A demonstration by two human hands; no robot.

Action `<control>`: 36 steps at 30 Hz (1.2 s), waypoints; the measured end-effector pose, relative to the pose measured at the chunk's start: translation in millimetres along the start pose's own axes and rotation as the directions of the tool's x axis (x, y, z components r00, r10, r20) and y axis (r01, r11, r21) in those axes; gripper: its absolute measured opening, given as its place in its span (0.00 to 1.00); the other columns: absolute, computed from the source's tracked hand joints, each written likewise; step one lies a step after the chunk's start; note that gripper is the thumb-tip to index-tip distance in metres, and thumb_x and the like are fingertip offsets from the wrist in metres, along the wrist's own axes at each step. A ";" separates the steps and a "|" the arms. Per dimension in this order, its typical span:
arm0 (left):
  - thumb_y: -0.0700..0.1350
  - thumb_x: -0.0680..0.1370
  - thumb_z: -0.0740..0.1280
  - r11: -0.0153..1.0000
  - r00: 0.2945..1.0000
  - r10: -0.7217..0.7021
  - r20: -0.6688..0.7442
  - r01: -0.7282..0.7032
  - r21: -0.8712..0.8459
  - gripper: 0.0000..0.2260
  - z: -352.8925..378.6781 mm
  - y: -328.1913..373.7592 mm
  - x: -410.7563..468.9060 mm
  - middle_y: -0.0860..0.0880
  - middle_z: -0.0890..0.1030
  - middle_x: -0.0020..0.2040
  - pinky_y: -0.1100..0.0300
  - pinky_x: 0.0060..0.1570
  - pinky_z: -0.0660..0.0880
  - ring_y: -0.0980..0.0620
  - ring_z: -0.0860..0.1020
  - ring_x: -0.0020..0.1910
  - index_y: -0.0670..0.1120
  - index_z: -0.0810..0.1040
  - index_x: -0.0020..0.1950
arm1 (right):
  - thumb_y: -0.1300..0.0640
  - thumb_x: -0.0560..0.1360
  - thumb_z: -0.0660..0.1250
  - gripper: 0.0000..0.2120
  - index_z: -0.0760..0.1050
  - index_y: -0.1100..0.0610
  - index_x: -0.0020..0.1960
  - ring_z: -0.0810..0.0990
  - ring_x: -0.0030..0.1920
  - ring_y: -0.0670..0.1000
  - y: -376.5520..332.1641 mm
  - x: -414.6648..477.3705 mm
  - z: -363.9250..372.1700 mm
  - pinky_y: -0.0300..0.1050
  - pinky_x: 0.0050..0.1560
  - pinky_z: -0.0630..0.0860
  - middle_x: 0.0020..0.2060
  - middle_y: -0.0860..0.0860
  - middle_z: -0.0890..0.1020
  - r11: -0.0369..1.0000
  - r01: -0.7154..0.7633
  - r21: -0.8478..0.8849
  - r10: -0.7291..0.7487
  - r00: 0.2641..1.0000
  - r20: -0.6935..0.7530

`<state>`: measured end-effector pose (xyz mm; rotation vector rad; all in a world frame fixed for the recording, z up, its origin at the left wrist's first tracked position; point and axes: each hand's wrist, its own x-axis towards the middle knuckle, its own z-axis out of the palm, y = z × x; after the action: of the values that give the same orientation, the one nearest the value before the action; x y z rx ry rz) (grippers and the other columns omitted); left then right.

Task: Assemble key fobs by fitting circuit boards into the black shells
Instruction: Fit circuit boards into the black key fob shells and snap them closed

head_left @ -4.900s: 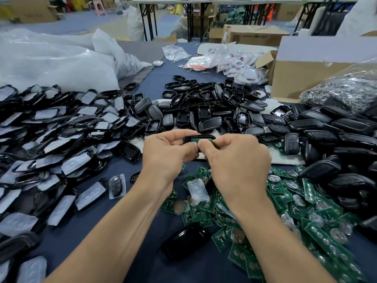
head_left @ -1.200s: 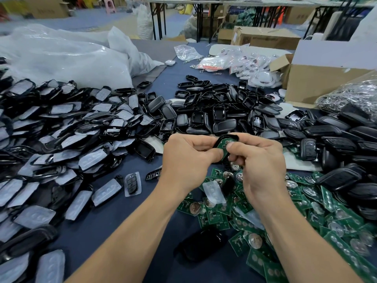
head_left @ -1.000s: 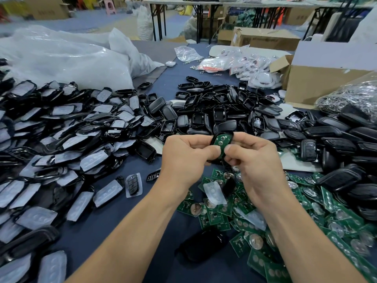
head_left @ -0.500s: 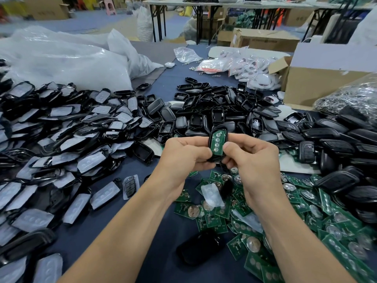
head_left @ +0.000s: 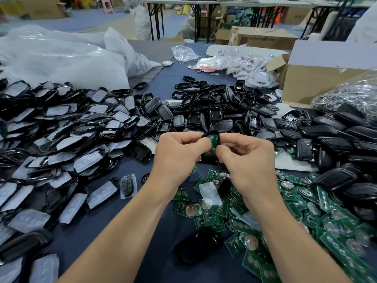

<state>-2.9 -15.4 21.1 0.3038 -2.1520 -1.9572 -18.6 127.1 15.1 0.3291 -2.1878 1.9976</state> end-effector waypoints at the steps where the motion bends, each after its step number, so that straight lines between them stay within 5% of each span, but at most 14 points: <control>1: 0.50 0.68 0.75 1.000 1.000 0.010 -0.012 -0.010 -0.002 0.05 0.0 -0.3 0.2 0.44 0.87 0.40 0.46 0.47 0.83 0.52 0.81 0.39 0.55 0.89 0.41 | 0.61 0.69 0.72 0.11 0.88 0.47 0.45 0.85 0.35 0.47 -0.1 0.0 -0.1 0.39 0.39 0.80 0.35 0.47 0.87 1.000 0.001 0.011 -0.001 1.000 0.008; 4: 0.49 0.66 0.76 0.999 0.998 0.039 -0.042 -0.040 -0.017 0.02 1.0 -0.4 -0.4 0.48 0.86 0.34 0.56 0.38 0.80 0.56 0.80 0.33 0.56 0.89 0.37 | 0.66 0.69 0.71 0.13 0.89 0.51 0.45 0.83 0.32 0.44 -1.0 0.4 -1.6 0.35 0.35 0.78 0.34 0.49 0.87 0.999 0.006 0.051 -0.008 0.999 0.041; 10: 0.45 0.69 0.79 0.995 0.990 0.103 -0.096 -0.102 0.021 0.04 -0.1 -5.0 0.5 0.55 0.79 0.26 0.66 0.27 0.69 0.59 0.72 0.25 0.53 0.88 0.35 | 0.62 0.68 0.70 0.15 0.88 0.44 0.43 0.76 0.30 0.46 -0.7 0.4 0.0 0.40 0.32 0.74 0.29 0.50 0.84 0.999 -0.038 0.024 0.037 0.998 0.047; 15: 0.48 0.70 0.77 1.000 0.992 0.017 -0.122 -0.013 0.029 0.03 -13.1 -1.2 7.3 0.51 0.80 0.29 0.59 0.31 0.72 0.54 0.72 0.29 0.54 0.88 0.36 | 0.56 0.73 0.71 0.10 0.87 0.42 0.42 0.80 0.29 0.46 1.9 -2.0 9.7 0.44 0.35 0.78 0.29 0.49 0.84 0.981 -0.107 -0.163 0.128 0.985 0.120; 18: 0.43 0.74 0.75 0.984 0.952 -0.119 -0.282 0.075 -0.162 0.11 -31.2 4.2 17.5 0.46 0.84 0.34 0.55 0.36 0.78 0.49 0.78 0.33 0.50 0.86 0.32 | 0.58 0.76 0.71 0.12 0.86 0.41 0.47 0.84 0.35 0.41 2.5 -4.2 19.4 0.33 0.38 0.79 0.36 0.39 0.87 0.943 -0.074 -0.325 0.140 0.973 0.186; 21: 0.42 0.80 0.67 0.866 0.877 -0.271 -0.397 0.042 -0.499 0.11 -59.5 9.2 26.9 0.44 0.83 0.32 0.62 0.27 0.76 0.48 0.79 0.28 0.41 0.82 0.39 | 0.59 0.78 0.70 0.12 0.86 0.45 0.55 0.84 0.39 0.41 -0.8 -0.7 38.0 0.27 0.35 0.76 0.43 0.38 0.86 0.905 -0.031 -0.424 0.160 0.949 0.273; 24: 0.42 0.82 0.61 0.752 0.785 -0.363 -0.501 -0.071 -0.655 0.10 -83.0 10.0 32.2 0.46 0.78 0.27 0.65 0.20 0.66 0.52 0.72 0.21 0.40 0.73 0.42 | 0.58 0.79 0.68 0.13 0.86 0.47 0.58 0.82 0.37 0.43 -7.0 5.4 64.7 0.32 0.39 0.77 0.45 0.41 0.86 0.840 0.088 -0.536 0.130 0.925 0.356; 28: 0.39 0.79 0.61 0.735 0.688 -0.385 -0.615 -0.174 -0.655 0.10 -97.6 8.8 35.3 0.50 0.73 0.23 0.65 0.20 0.58 0.53 0.63 0.19 0.44 0.67 0.37 | 0.54 0.78 0.70 0.15 0.83 0.49 0.63 0.79 0.59 0.53 -13.2 13.7 107.0 0.46 0.63 0.75 0.57 0.52 0.84 0.776 0.235 -0.585 0.027 0.915 0.403; 31: 0.38 0.78 0.61 0.752 0.652 -0.388 -0.652 -0.184 -0.633 0.10 -102.0 7.4 37.2 0.49 0.73 0.22 0.65 0.20 0.58 0.52 0.63 0.19 0.43 0.69 0.36 | 0.48 0.77 0.71 0.21 0.77 0.49 0.69 0.77 0.62 0.58 -13.6 14.0 132.3 0.51 0.64 0.75 0.61 0.55 0.80 0.694 0.284 -0.662 0.093 0.876 0.473; 33: 0.38 0.77 0.60 0.749 0.650 -0.397 -0.648 -0.178 -0.638 0.09 -103.2 7.2 38.1 0.48 0.74 0.23 0.65 0.20 0.58 0.52 0.63 0.19 0.42 0.69 0.37 | 0.53 0.77 0.71 0.19 0.78 0.51 0.67 0.76 0.63 0.58 -14.1 12.3 139.9 0.52 0.62 0.75 0.60 0.53 0.80 0.628 0.362 -0.689 0.078 0.851 0.519; 36: 0.38 0.79 0.60 0.729 0.662 -0.416 -0.624 -0.167 -0.664 0.09 -103.4 6.3 39.5 0.49 0.75 0.23 0.65 0.21 0.61 0.52 0.67 0.20 0.42 0.70 0.38 | 0.62 0.71 0.72 0.19 0.82 0.48 0.60 0.80 0.57 0.57 -17.0 13.2 130.1 0.52 0.57 0.80 0.56 0.49 0.82 0.691 0.290 -0.662 0.063 0.888 0.456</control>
<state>-10.1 -124.8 37.6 0.9500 -0.8226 -2.0149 -22.9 -4.4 22.5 0.8407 -2.9155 0.8888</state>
